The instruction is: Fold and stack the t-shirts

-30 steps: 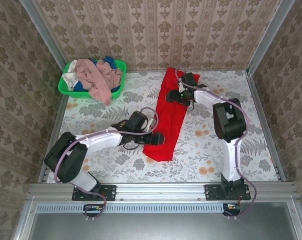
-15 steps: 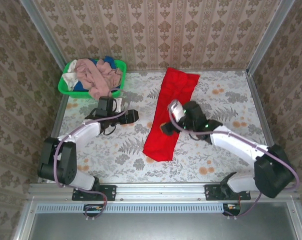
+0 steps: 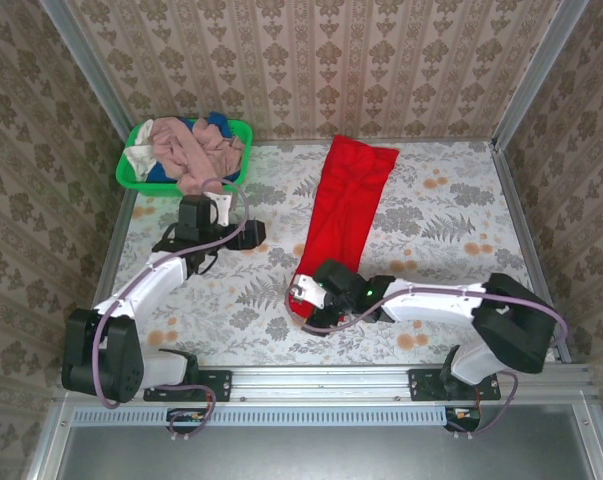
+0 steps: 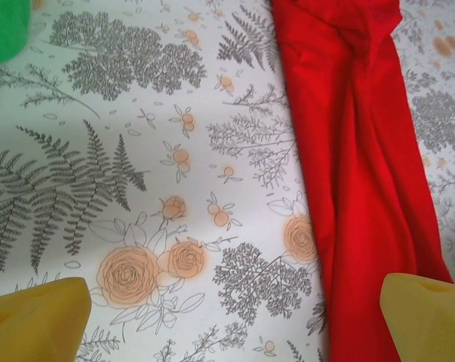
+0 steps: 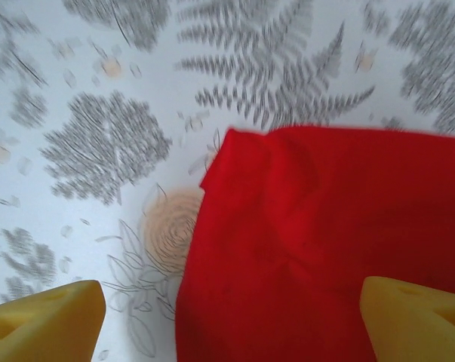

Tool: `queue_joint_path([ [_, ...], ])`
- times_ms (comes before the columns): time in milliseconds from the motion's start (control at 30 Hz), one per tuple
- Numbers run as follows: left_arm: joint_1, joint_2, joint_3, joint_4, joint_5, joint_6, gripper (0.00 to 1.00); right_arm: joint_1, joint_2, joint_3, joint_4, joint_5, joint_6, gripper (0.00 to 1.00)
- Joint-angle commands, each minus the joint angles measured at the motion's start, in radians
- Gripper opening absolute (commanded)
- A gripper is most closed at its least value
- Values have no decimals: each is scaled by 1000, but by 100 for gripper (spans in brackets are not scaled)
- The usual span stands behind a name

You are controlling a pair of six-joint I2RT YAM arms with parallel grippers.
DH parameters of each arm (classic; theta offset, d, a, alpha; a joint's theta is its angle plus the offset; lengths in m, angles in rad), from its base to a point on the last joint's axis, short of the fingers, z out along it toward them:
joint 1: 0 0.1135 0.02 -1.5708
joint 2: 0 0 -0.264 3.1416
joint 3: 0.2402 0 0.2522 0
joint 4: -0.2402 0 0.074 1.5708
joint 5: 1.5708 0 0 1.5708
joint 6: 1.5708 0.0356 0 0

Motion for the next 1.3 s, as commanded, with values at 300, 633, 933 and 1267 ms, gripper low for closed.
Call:
queue_joint_path([
  [300, 9, -19, -34, -16, -11, 33, 100, 0, 153, 43, -9, 113, -50, 44],
  [633, 8, -141, -94, 50, 18, 33, 100, 0, 22, 75, -169, 12, -56, 0],
  [933, -14, -369, -150, 10, 84, 73, 100, 1, -234, 114, -473, -71, -108, 0],
  [1267, -86, -368, -64, -152, 195, 350, 100, -247, -219, 271, -545, -98, -281, 0],
])
